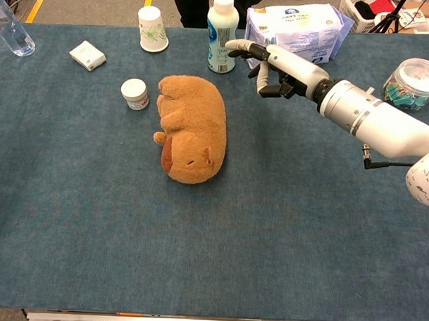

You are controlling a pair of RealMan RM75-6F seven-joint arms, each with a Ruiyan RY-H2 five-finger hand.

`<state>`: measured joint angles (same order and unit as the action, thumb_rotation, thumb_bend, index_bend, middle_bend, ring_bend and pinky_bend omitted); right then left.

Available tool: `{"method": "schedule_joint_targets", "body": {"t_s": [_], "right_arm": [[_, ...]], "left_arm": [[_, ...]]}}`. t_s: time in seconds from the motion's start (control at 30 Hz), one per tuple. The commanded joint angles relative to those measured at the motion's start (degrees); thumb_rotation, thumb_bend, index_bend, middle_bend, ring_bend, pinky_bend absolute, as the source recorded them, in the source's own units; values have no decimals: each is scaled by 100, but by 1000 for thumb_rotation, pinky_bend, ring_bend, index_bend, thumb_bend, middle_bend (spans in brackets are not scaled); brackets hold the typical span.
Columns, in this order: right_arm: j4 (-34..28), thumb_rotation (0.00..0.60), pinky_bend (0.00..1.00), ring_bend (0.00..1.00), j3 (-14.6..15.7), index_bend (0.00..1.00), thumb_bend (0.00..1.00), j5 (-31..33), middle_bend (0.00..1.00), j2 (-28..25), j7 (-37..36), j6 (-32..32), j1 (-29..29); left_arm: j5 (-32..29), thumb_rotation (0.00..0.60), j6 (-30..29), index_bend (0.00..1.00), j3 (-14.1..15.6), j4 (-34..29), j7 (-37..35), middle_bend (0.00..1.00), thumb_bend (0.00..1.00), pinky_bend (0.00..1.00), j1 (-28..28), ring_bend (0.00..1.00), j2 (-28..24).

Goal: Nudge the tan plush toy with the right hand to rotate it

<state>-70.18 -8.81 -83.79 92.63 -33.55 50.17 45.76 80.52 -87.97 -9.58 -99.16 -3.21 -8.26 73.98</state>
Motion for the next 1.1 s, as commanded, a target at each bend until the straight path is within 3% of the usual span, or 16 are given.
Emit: {"method": "schedule_joint_targets", "body": {"t_s": [0.03,0.4,0.83,1.1], "right_arm": [[32,600,222,67,94,91,1000,-53,132,75,-84,-120,55],[52,600,220,67,428,91,1000,-362,149,148,-788,-610,342],[53,600,221,67,146,91,1000,-128,149,-17,-624,183,40],[143,600,220,67,203,92,1000,-42,149,170,-730,-194,172]], "left_arm": [[-1,600,7,661,1,-3,6,617,709,559,-3,422,-1],[3,600,-19,661,-9,-24,-26,617,709,559,15,422,-24],[-7,600,34,661,7,10,26,617,709,559,-6,422,8],[-5,600,30,660,6,13,35,617,709,559,-7,422,16]]}}
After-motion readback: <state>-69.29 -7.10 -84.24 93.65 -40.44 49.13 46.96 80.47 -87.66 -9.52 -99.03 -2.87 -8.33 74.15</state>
